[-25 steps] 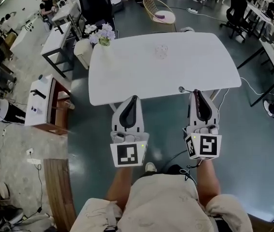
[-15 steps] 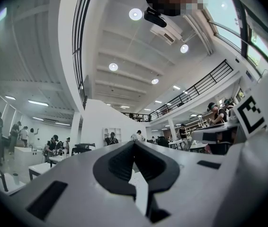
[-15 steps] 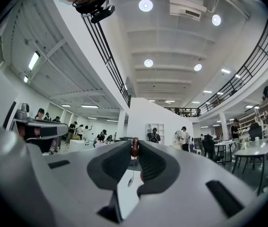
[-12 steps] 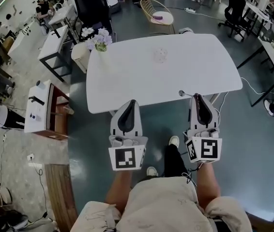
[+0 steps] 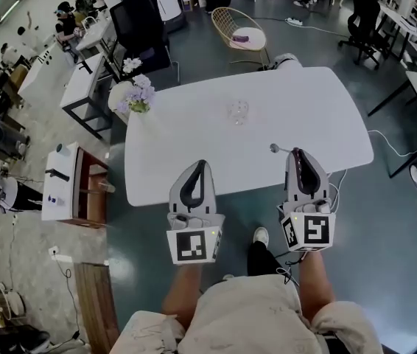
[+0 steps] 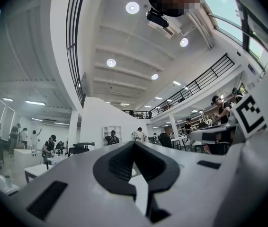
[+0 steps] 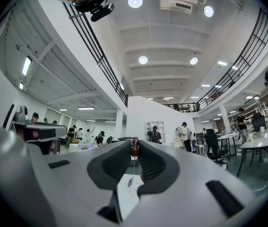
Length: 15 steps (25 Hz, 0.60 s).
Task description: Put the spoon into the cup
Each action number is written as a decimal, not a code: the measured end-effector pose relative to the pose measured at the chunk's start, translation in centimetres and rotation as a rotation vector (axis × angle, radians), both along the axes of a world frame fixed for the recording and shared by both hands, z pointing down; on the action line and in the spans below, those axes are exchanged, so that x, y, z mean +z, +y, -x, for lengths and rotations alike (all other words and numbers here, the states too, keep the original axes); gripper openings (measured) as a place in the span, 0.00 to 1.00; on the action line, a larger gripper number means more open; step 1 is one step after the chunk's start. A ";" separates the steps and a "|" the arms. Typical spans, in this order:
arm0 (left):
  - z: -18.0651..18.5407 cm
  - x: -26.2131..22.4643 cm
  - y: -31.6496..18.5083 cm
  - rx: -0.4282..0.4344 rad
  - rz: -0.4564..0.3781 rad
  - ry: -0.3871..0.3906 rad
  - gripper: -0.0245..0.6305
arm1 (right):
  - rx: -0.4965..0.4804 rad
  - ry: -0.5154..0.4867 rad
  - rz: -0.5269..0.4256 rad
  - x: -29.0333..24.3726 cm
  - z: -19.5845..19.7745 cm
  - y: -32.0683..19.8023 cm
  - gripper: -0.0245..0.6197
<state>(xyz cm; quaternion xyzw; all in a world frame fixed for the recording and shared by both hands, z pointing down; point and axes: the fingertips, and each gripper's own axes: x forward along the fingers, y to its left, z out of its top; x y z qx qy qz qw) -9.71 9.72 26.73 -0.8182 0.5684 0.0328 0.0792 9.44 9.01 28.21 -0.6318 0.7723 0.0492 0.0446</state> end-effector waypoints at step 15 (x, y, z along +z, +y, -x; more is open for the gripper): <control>-11.3 -1.5 -12.4 -0.028 0.001 -0.048 0.04 | -0.054 -0.084 0.030 0.6 -11.1 -13.5 0.11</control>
